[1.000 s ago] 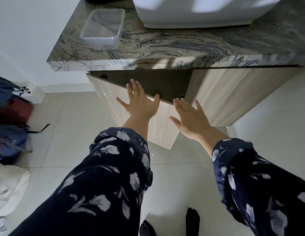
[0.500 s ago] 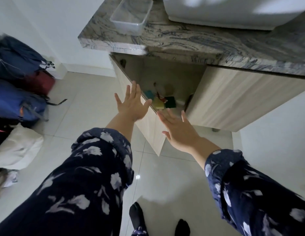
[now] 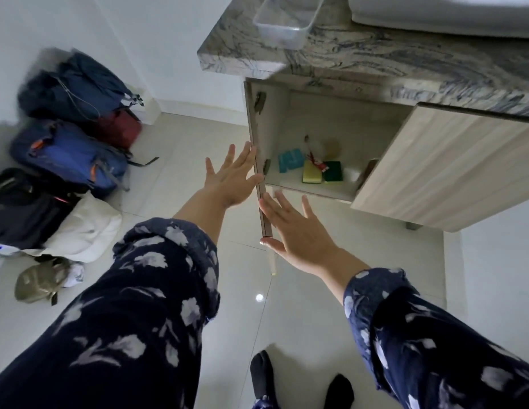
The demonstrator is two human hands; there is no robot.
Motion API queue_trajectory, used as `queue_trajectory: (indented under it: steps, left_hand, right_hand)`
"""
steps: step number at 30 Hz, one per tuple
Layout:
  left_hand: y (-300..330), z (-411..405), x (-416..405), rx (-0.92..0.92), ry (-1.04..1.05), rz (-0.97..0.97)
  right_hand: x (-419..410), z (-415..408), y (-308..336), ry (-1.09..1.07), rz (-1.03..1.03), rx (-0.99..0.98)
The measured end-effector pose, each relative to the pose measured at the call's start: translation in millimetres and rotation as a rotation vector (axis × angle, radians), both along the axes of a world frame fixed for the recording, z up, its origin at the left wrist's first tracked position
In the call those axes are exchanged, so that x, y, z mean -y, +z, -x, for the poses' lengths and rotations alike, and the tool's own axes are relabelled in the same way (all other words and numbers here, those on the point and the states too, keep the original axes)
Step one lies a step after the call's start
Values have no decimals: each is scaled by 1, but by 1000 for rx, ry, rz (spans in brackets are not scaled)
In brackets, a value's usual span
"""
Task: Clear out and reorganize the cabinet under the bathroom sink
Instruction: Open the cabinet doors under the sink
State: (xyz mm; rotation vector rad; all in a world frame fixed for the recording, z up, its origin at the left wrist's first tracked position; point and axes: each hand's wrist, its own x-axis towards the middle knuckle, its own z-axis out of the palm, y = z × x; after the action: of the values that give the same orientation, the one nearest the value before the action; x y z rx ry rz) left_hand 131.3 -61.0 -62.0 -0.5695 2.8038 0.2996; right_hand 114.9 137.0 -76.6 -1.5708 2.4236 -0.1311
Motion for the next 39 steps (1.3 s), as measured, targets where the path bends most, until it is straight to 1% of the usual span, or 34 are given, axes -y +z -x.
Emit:
queue_trajectory:
  steps: [5, 12, 15, 18, 21, 23, 25, 27, 31, 39]
  left_hand:
    - [6, -15, 30, 64, -50, 33]
    - [10, -30, 61, 114, -56, 23]
    - [14, -37, 68, 103, -40, 1]
    - [12, -43, 67, 75, -9, -36]
    - [11, -43, 61, 75, 32, 17]
    - [14, -39, 50, 104, -7, 62]
    - [20, -32, 33, 100, -58, 62]
    - [25, -21, 16, 93, -84, -12]
    - [22, 7, -10, 111, -88, -235]
    - [23, 83, -89, 26, -186, -445]
  right_hand:
    - [31, -20, -6, 18, 16, -70]
    - [68, -37, -9, 28, -18, -26]
    - [74, -36, -8, 31, -59, -7]
    - [70, -29, -6, -42, -116, 15]
    - [69, -13, 2, -125, -183, 57]
    - [69, 0, 11, -182, -228, 89]
    - [66, 13, 21, -245, -273, 128]
    - [57, 25, 31, -316, -305, 171]
    - [21, 50, 49, -452, -312, 207]
    - [-71, 113, 62, -638, -300, 138]
